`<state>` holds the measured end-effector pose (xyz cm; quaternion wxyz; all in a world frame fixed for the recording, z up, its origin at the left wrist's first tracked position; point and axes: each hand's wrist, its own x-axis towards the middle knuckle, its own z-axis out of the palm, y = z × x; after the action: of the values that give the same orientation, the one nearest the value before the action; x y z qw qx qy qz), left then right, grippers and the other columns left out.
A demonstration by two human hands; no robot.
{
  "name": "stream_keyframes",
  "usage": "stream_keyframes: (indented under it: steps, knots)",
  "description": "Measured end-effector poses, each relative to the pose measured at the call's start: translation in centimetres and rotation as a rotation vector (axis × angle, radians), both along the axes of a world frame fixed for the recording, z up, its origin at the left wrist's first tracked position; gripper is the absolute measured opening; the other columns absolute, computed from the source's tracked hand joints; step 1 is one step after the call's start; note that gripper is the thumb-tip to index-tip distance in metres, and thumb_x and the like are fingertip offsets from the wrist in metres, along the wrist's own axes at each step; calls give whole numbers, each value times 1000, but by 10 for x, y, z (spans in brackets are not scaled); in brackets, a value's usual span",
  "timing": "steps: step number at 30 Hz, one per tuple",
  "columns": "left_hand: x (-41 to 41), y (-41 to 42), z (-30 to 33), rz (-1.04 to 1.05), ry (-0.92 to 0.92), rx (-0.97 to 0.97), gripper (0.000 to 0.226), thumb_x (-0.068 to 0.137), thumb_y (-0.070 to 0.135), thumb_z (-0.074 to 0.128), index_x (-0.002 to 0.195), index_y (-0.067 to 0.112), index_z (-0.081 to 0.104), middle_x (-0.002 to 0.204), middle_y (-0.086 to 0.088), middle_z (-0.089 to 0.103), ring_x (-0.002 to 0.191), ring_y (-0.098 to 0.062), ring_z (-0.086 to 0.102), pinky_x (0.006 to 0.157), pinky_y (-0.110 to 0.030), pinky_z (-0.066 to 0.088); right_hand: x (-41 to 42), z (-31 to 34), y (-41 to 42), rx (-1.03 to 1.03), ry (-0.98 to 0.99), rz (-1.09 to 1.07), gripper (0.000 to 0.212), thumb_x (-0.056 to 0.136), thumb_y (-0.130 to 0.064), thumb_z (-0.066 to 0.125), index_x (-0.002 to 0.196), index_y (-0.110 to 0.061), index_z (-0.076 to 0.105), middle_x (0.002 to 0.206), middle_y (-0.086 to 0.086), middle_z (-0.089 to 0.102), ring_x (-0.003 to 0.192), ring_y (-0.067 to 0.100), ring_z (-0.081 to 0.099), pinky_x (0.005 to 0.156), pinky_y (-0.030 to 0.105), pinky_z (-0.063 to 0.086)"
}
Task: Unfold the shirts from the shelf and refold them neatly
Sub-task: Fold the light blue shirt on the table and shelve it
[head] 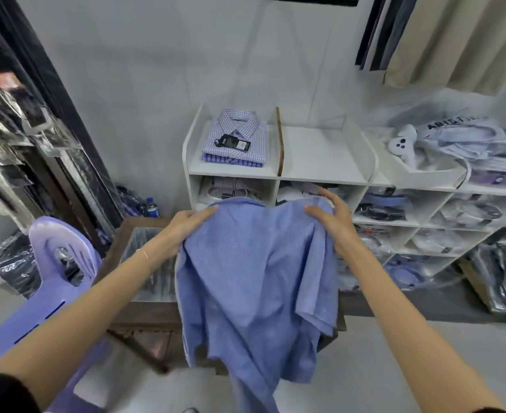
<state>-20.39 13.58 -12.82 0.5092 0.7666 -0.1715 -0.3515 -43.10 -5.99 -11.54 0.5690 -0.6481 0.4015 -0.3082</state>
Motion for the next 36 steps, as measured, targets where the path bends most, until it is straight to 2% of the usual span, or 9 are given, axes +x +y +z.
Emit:
stream_keyframes:
  steps: [3,6,11,17,21,24,28,32,36]
  knots:
    - [24,20,-1,-291,-322,132,29,75,33,81,73,13,60,70,1,55,68,-13,51,64,-29,39,-15,-6,-15,-62,212,40,11,84,-14,69,84,-6,60,80,5,57,70,13,51,55,19,42]
    - [51,38,-6,-462,-488,188,21,75,29,81,77,15,65,76,-2,60,73,-15,53,68,-29,39,-23,-22,-27,-105,335,44,36,89,-11,64,59,-12,44,60,3,40,60,15,37,51,29,24]
    - [64,64,-52,-471,-617,428,19,85,20,72,72,9,63,68,-6,55,62,-15,47,63,-28,30,-28,-43,-18,-40,420,82,20,94,-5,54,76,-8,62,71,2,53,68,16,48,43,14,33]
    - [32,90,-128,-144,-543,581,15,85,1,52,70,3,53,89,-26,64,88,-42,60,67,-36,39,-20,-82,-7,-17,519,69,28,94,-7,52,78,16,56,72,10,44,68,20,39,52,28,23]
    - [9,86,-142,-8,-495,541,11,93,6,45,84,4,40,88,-21,54,83,-41,53,67,-42,38,-19,-96,-5,-15,559,55,23,94,-8,52,72,-8,51,65,9,40,61,19,35,52,28,24]
    - [7,89,-144,26,-512,458,9,95,4,42,87,2,44,90,-25,58,78,-39,51,64,-41,38,-24,-103,-5,-13,569,112,22,87,-19,68,68,-11,62,66,5,54,64,17,49,58,26,36]
    - [15,103,-137,-41,-733,479,10,94,3,44,94,7,54,90,-19,64,81,-44,60,64,-44,46,-34,-103,-6,-188,717,293,42,84,-21,72,51,-14,47,51,0,40,49,12,37,49,25,27]
    - [23,113,-127,-190,-1067,561,17,94,13,55,111,14,54,97,-12,63,73,-41,64,57,-43,49,-28,-103,-2,-459,1052,297,35,87,-33,66,59,-13,56,62,5,54,57,20,51,51,27,38]
    - [35,132,-141,-51,-978,672,10,95,29,53,100,20,53,95,-9,66,83,-36,66,68,-41,55,-13,-104,5,-373,1103,344,41,89,-28,64,54,-14,49,56,4,48,56,21,50,47,25,34]
